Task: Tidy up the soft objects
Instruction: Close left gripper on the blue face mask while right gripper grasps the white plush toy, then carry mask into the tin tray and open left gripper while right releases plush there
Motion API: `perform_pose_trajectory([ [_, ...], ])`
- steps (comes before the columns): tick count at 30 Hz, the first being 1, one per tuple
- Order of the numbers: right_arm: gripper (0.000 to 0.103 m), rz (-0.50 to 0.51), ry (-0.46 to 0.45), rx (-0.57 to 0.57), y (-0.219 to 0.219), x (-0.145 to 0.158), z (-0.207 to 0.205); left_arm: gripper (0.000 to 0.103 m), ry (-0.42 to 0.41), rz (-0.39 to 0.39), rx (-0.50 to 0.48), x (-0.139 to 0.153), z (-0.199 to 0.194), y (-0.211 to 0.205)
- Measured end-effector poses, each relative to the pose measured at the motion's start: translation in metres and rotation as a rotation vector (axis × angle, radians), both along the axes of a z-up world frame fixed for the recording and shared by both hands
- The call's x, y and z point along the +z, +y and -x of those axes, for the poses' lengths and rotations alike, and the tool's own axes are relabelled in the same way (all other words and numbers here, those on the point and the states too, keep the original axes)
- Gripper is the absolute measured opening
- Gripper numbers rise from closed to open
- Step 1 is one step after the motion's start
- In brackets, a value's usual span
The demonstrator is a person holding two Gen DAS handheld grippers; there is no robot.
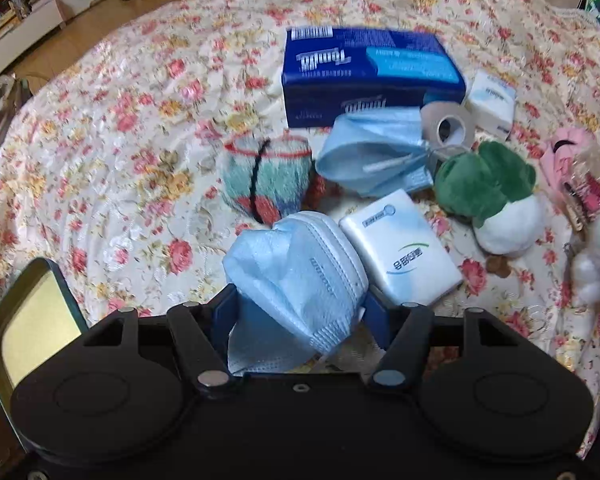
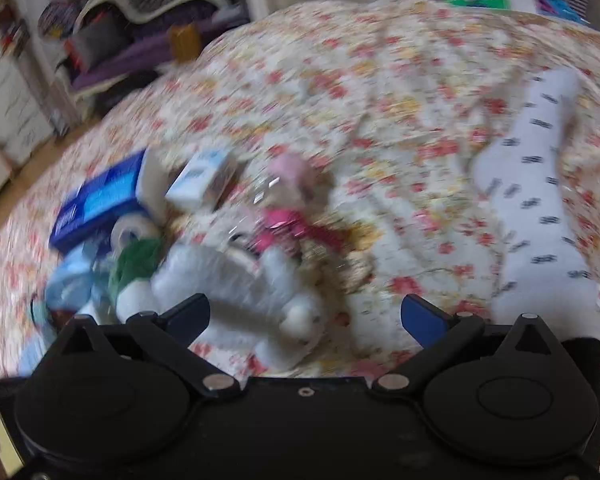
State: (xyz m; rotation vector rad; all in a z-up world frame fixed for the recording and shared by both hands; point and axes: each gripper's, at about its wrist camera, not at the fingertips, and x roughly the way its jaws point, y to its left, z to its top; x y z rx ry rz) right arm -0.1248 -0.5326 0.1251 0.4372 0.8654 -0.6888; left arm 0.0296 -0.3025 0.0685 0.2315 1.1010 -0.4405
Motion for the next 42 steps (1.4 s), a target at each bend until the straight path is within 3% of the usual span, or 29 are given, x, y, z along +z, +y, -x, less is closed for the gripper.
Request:
perform_pose_trajectory([
  [3, 0.101, -0.06, -0.014, 0.123, 0.01, -0.004, -0.009, 0.061, -0.027, 0.017, -0.003, 0.013, 0.003, 0.004],
  [6, 0.101, -0.047, -0.068, 0.18, 0.02, 0.004, -0.006, 0.061, -0.05, 0.039, -0.01, 0.027, 0.008, 0.011],
  [9, 0.102, -0.01, -0.082, 0.126, 0.018, 0.009, -0.002, 0.061, -0.078, 0.048, -0.009, 0.039, 0.013, 0.017],
  [13, 0.102, 0.001, -0.027, 0.054, 0.006, 0.0, -0.008, 0.061, -0.097, 0.07, -0.008, 0.052, 0.019, 0.028],
  [16, 0.102, -0.013, -0.002, 0.06, 0.004, -0.007, -0.015, 0.061, -0.095, 0.084, 0.002, 0.058, 0.024, 0.038],
  [20, 0.101, 0.044, 0.07, 0.077, 0.015, -0.019, -0.03, 0.061, -0.09, 0.093, 0.032, 0.063, 0.028, 0.06],
  [22, 0.096, 0.068, 0.111, 0.082, 0.02, -0.028, -0.037, 0.061, -0.085, 0.095, 0.057, 0.064, 0.03, 0.075],
  [25, 0.063, 0.086, 0.181, 0.091, 0.027, -0.042, -0.044, 0.061, -0.074, 0.102, 0.103, 0.063, 0.032, 0.102],
  [26, 0.046, 0.091, 0.217, 0.093, 0.029, -0.046, -0.046, 0.061, -0.072, 0.105, 0.121, 0.061, 0.032, 0.112],
  [27, 0.043, 0.112, 0.228, 0.09, 0.032, -0.048, -0.046, 0.061, -0.068, 0.105, 0.139, 0.059, 0.032, 0.122],
  [36, 0.037, 0.169, 0.227, 0.089, 0.051, -0.037, -0.02, 0.061, -0.022, 0.086, 0.332, 0.022, 0.029, 0.208],
  [42, 0.037, 0.172, 0.164, 0.079, 0.078, -0.012, -0.005, 0.061, 0.003, 0.069, 0.418, -0.002, 0.023, 0.241],
])
